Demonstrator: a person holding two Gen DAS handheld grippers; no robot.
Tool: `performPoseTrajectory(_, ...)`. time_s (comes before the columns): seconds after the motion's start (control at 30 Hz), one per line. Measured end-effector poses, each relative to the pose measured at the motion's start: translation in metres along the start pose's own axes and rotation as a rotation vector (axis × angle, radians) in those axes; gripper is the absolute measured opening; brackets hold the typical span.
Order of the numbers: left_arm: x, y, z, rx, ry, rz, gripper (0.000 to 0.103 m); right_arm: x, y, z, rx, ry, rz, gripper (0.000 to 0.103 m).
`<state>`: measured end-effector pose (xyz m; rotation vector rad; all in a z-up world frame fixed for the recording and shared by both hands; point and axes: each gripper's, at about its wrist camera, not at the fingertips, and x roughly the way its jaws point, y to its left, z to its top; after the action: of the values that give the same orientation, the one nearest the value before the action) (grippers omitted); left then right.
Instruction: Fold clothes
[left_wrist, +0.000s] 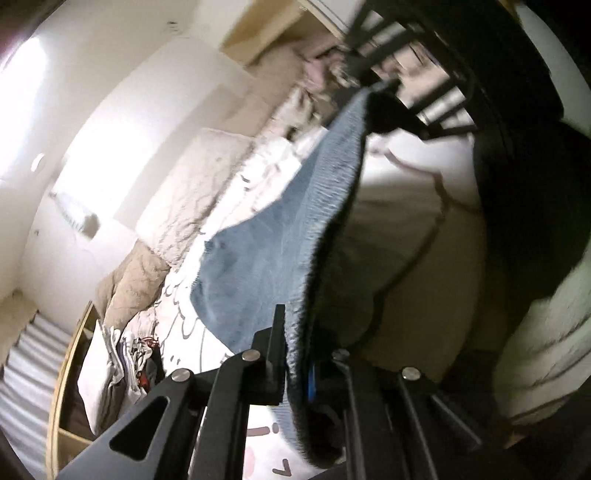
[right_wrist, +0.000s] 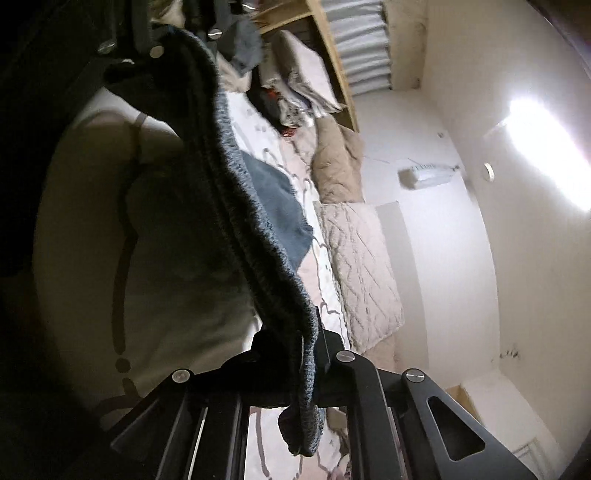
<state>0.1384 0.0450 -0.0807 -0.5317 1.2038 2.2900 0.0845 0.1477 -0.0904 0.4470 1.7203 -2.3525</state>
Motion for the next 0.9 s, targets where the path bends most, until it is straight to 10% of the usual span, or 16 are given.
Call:
performPoseTrajectory(0.43, -0.141, 0.030, 0.002, -0.236, -0.056, -0.076, 0.008, -0.132, -0.082, 0.056, 0.223, 0.046, 0.189, 0.009)
performPoseTrajectory(0.63, -0.101, 0.015, -0.005, -0.077, 0.076, -0.124, 0.008, -0.121, -0.054, 0.062, 0.175, 0.103, 0.242, 0.009)
performPoseTrajectory(0.9, 0.007, 0.113, 0.039, -0.026, 0.114, -0.100, 0.009, -0.008, -0.112, 0.066, 0.363, 0.167, 0.299, 0.009)
